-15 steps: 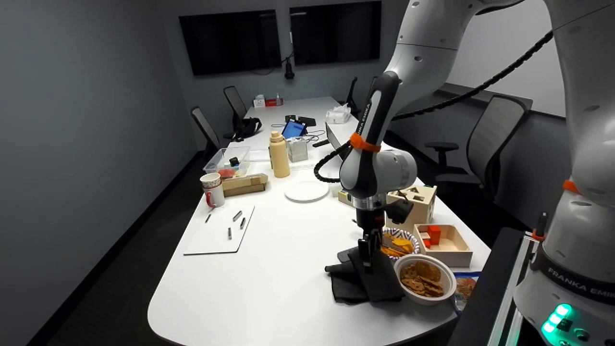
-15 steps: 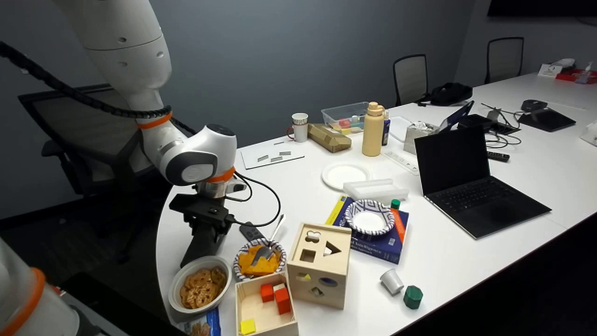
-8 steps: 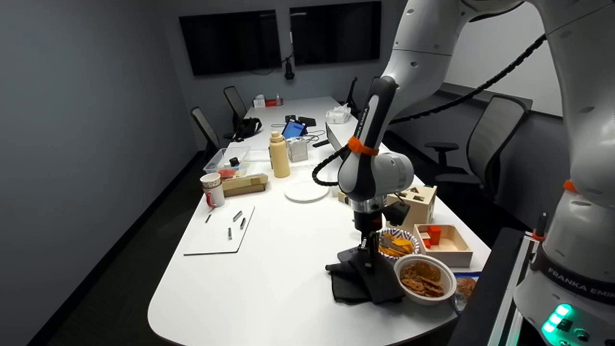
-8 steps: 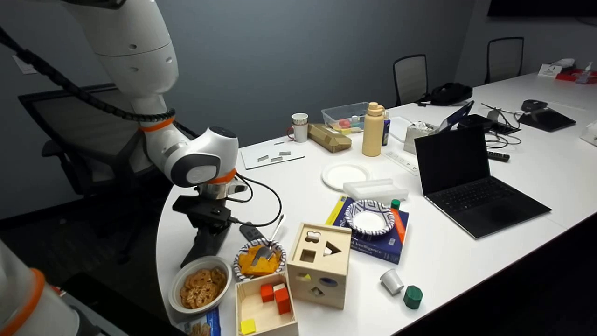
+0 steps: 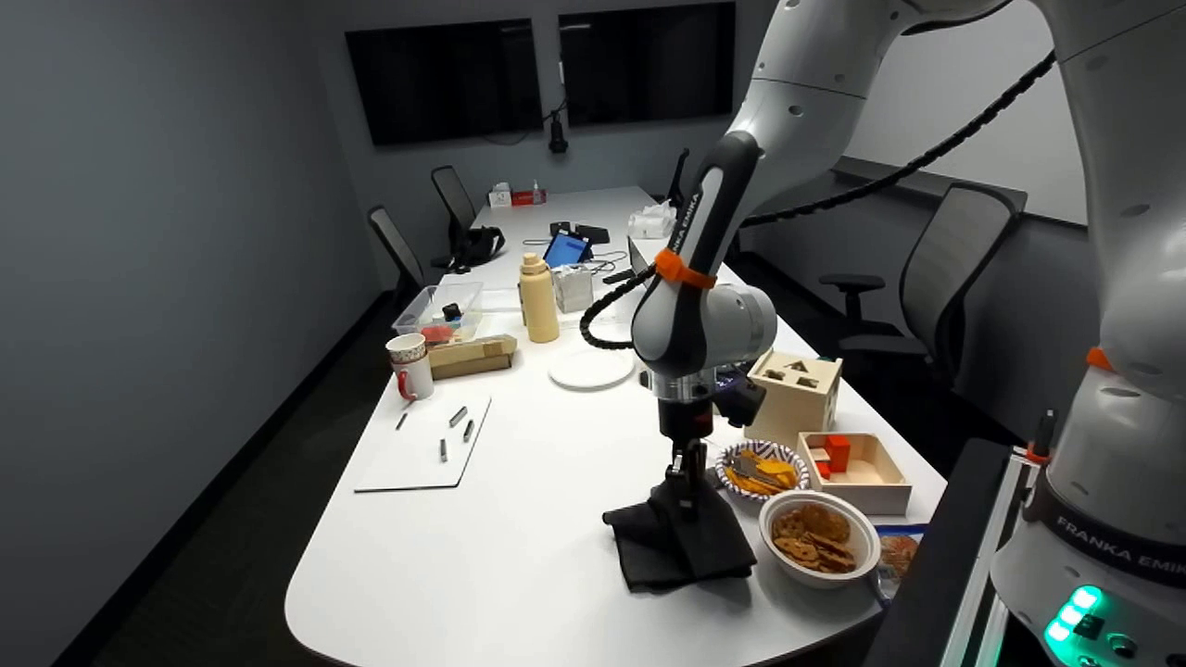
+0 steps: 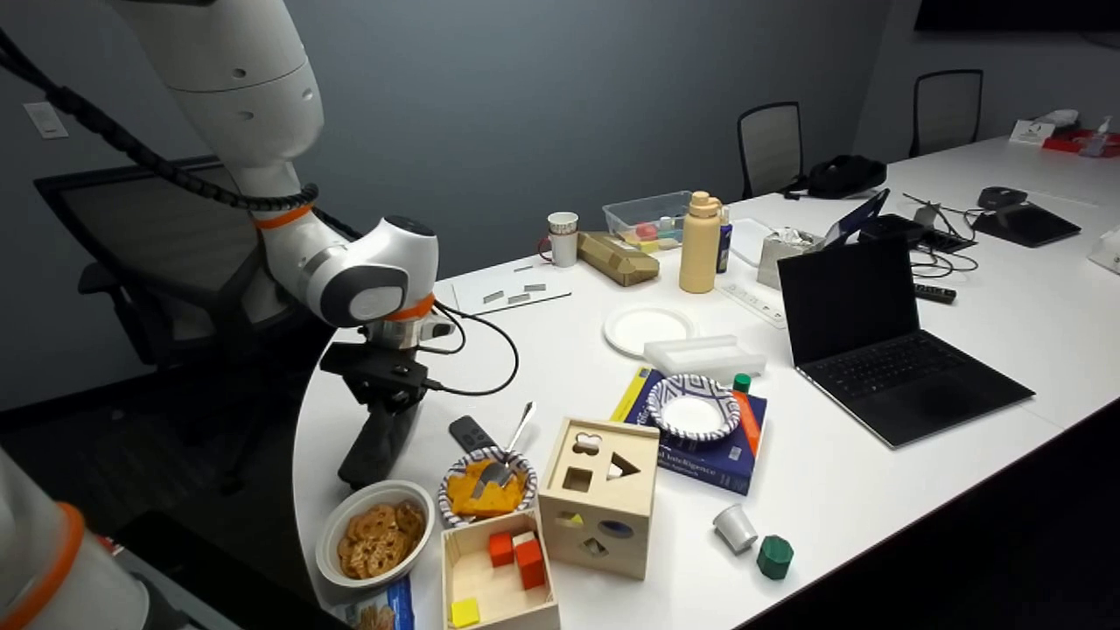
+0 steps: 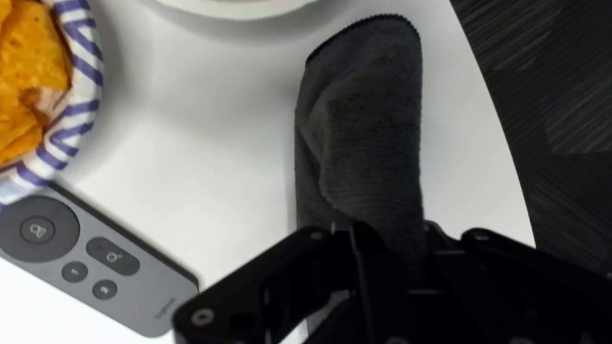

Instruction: Use the towel to wipe the table

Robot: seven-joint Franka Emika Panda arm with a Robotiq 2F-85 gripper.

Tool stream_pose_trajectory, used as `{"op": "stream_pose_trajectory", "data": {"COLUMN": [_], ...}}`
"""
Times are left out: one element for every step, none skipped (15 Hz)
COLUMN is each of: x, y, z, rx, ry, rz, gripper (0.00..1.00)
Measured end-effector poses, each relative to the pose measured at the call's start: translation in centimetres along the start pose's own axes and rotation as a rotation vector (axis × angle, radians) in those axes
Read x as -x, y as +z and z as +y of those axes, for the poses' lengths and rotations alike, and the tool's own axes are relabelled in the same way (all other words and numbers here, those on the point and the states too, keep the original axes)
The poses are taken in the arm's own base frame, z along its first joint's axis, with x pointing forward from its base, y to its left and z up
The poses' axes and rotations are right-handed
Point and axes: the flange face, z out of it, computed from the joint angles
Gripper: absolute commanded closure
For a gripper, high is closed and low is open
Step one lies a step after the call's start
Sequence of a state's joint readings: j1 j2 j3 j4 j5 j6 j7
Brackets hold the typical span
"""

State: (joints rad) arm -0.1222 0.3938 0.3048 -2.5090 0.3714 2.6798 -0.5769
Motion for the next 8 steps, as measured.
{"op": "stream_pose_trajectory", "data": {"x": [-0.6, -1.3, -2.0, -2.7, -3.3, -3.9, -4.4, -4.8], "y": [-0.8, -1.9, -3.2, -4.6, -6.1, -7.6, -9.0, -10.4], "z": [-0.7, -1.5, -2.0, -2.4, -2.4, -2.1, -1.5, -0.5], "rx": [0.009, 0.023, 0.038, 0.057, 0.081, 0.11, 0.14, 0.174], "ry": [-0.001, 0.006, 0.017, 0.034, 0.052, 0.071, 0.089, 0.111], "rz": [0.017, 0.042, 0.071, 0.104, 0.14, 0.17, 0.195, 0.216], "gripper": [0.98, 0.98, 0.98, 0.98, 0.98, 0.98, 0.98, 0.98]}}
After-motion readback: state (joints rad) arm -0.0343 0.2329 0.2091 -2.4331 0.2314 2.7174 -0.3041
